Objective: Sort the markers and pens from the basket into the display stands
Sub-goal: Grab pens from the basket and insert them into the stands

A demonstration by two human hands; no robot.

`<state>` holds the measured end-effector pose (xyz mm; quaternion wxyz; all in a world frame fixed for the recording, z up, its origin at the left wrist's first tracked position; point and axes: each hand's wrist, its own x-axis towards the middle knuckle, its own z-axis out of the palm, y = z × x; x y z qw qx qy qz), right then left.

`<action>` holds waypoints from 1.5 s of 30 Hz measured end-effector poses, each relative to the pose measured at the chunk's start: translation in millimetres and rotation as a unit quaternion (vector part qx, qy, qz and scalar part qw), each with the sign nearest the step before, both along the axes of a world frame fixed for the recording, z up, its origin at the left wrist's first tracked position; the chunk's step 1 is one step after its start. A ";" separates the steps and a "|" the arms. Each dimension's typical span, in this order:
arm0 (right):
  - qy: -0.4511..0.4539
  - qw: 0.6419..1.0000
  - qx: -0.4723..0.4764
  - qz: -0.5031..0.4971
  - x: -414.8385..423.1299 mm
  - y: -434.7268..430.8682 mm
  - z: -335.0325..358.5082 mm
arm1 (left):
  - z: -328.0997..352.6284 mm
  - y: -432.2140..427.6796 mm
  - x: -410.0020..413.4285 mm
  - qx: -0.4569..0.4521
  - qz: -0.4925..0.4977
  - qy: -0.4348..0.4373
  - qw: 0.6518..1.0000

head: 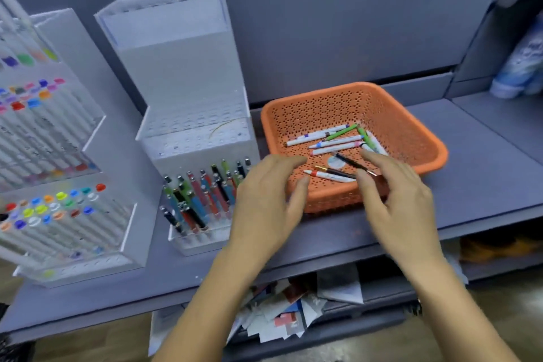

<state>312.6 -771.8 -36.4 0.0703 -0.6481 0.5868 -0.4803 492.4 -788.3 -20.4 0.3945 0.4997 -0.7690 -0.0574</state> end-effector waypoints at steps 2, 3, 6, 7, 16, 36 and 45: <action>0.057 0.998 0.013 0.007 -20.1 -20.8 4.5 | 3.7 -23.4 -16.0 0.045 -0.009 -0.090 0.995; 0.092 0.995 0.033 0.015 -29.4 -33.5 7.3 | 5.5 -37.2 -23.8 0.080 -0.011 -0.143 0.986; 0.221 0.962 0.157 0.027 -53.9 -80.7 16.4 | 9.9 -77.3 -47.3 0.150 -0.036 -0.286 0.946; 0.254 0.945 0.204 0.025 -59.4 -96.2 21.2 | 10.3 -87.6 -56.3 0.168 -0.067 -0.324 0.929; 0.415 0.818 0.389 0.092 -56.1 -171.9 38.5 | -4.0 -135.9 -105.7 0.332 -0.163 -0.489 0.790; 0.451 0.775 0.429 0.112 -50.4 -189.1 20.1 | -24.6 -144.6 -114.8 0.286 -0.153 -0.466 0.823; 0.445 0.764 0.455 0.103 -50.3 -196.4 15.3 | -18.5 -151.1 -98.4 0.404 -0.167 -0.379 0.815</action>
